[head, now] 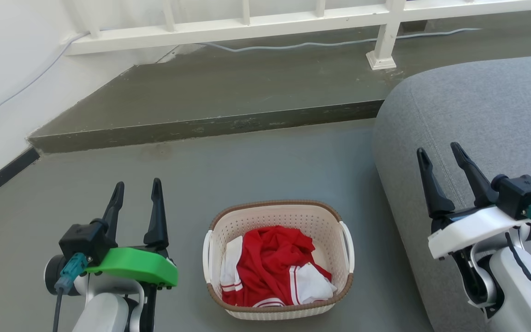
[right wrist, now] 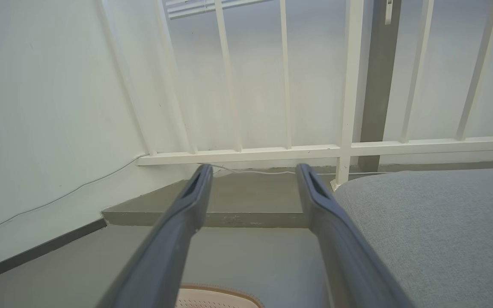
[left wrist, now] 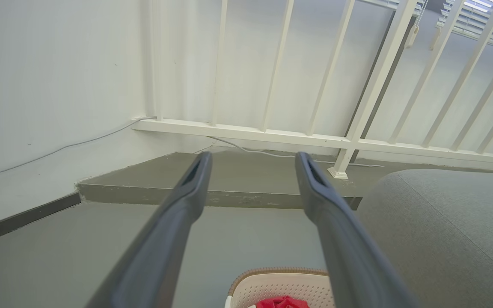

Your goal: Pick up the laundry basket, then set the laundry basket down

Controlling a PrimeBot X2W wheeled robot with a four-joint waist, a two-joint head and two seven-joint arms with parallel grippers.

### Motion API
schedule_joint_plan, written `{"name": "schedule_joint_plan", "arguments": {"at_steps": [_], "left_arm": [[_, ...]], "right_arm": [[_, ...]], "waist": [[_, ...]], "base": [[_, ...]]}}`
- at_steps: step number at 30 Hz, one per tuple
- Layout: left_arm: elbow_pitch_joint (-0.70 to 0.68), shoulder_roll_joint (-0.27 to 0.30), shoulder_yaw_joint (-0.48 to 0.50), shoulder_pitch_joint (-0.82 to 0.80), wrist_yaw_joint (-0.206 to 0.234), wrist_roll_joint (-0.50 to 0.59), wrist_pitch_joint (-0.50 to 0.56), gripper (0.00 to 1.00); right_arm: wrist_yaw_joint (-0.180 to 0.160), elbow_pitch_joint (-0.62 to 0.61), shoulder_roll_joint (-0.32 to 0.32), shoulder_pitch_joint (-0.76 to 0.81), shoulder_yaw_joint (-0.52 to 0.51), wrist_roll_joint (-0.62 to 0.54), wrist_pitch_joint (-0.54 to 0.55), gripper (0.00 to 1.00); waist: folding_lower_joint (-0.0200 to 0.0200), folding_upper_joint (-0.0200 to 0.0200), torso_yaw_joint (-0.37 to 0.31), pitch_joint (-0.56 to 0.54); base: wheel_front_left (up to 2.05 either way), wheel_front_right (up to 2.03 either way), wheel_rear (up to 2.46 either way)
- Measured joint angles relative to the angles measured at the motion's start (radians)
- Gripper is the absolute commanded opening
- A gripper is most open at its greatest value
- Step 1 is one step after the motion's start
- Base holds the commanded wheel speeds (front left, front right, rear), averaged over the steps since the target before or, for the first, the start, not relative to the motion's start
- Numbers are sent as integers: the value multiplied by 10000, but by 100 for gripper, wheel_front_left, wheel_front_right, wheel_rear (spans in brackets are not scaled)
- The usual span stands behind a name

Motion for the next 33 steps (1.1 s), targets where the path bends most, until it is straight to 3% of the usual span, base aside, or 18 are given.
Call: {"name": "schedule_joint_plan", "arguments": {"at_steps": [33], "left_arm": [[-428,-332,612,567,-616,702,0,100]], "right_arm": [[725,-255,443,726,-817,-706,0,100]], "waist": [[1,0,48,7]], "base": [[0,0,0]]}}
